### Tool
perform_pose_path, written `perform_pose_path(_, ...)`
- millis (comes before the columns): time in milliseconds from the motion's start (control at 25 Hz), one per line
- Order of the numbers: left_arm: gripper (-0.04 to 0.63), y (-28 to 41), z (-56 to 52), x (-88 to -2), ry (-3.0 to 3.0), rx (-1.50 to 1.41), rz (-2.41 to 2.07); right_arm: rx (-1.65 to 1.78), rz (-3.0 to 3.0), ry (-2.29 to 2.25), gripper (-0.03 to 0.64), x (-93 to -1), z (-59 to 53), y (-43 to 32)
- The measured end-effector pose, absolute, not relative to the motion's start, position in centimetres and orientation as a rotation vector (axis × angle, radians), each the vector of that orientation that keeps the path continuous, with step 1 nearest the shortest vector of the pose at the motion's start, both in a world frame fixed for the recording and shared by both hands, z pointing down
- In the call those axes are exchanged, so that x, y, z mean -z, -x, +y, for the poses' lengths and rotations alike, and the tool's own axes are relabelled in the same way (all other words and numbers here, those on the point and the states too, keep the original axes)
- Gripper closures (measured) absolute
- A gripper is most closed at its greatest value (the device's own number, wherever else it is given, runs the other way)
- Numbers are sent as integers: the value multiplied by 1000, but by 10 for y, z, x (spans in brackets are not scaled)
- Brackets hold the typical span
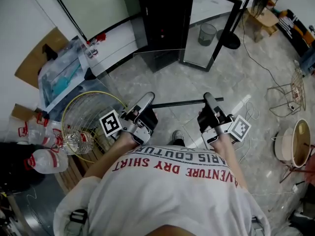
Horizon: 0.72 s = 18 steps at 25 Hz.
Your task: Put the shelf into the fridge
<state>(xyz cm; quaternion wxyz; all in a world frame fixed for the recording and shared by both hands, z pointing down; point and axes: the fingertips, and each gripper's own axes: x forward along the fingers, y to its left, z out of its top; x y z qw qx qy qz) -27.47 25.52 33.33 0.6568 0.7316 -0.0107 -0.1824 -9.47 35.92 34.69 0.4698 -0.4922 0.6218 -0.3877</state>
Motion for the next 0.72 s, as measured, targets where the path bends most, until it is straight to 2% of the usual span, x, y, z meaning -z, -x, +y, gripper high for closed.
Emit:
perform_pose_path(440,548,161,198,-335,-1653,450,-41,963,1573,1195,574,-345,296,-23)
perform_pose_path(720,548,132,169,-342,-1661,467,-69,992,1596,1173,574,-353,260,-54)
